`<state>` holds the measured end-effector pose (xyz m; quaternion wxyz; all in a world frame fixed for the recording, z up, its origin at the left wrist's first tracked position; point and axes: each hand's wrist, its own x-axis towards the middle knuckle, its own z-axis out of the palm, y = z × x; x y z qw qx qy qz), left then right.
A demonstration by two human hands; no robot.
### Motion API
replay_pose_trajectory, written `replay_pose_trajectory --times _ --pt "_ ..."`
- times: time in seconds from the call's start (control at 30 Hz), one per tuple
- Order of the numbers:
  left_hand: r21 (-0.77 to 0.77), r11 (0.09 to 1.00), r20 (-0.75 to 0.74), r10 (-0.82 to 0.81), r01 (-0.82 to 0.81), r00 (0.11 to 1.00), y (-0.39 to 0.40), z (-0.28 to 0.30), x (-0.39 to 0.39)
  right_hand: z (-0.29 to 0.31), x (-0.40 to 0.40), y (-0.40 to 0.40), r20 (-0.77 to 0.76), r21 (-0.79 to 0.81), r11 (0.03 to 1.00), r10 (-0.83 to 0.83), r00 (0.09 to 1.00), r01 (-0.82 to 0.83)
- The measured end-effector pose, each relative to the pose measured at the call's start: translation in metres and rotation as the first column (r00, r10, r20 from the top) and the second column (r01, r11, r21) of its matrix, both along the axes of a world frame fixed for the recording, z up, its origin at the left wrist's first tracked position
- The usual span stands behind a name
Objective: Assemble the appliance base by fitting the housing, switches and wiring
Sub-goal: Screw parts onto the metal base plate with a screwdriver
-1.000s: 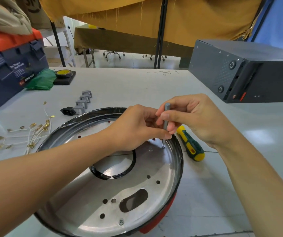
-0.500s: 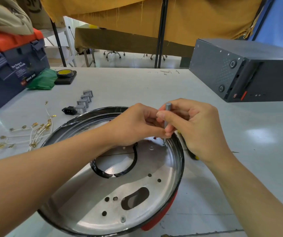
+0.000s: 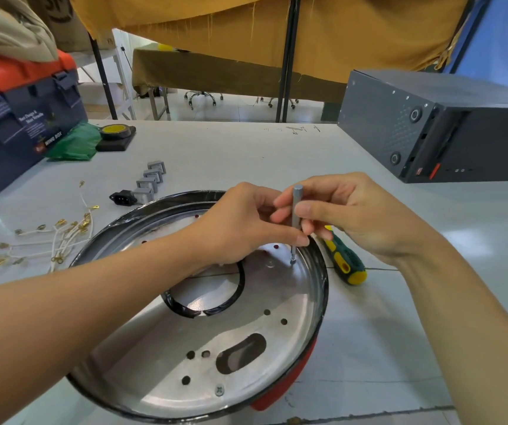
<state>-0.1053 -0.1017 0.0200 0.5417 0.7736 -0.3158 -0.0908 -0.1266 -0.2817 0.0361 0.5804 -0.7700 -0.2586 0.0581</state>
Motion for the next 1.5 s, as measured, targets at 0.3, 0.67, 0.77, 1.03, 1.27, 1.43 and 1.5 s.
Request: replay_pose_trajectory --times 0.3,0.67,0.77,1.03,1.27,1.43,1.5 --pt "0.052 0.998 0.009 -0.034 0.033 0.999 0.001 0.001 0.003 -0.009 -0.005 0.008 0.084 0.117 0.980 -0.173 0.981 0.163" --pt "0.060 0.994 -0.035 -0.090 0.092 0.995 0.002 0.001 0.007 -0.021 -0.022 0.030 0.268 0.147 0.863 -0.505 0.820 0.484" --pt "0.056 0.994 -0.045 -0.095 0.098 0.994 0.002 0.001 0.008 -0.020 -0.025 0.033 0.291 0.145 0.839 -0.542 0.788 0.524" --pt "0.065 0.995 -0.100 -0.063 0.070 0.993 0.004 0.004 0.009 -0.017 -0.021 0.029 0.177 0.091 0.883 -0.470 0.865 0.461" --pt "0.073 0.996 -0.049 0.063 -0.059 0.997 0.019 0.031 0.008 -0.015 -0.011 0.027 0.058 0.253 0.823 -0.537 0.842 0.508" --pt "0.035 0.975 0.066 0.218 -0.221 0.974 0.051 0.052 -0.001 -0.012 -0.007 0.030 0.001 0.225 0.867 -0.457 0.889 0.445" --pt "0.061 0.959 0.107 0.271 -0.278 0.957 0.070 0.051 -0.007 -0.012 -0.007 0.033 -0.012 0.259 0.880 -0.410 0.912 0.399"
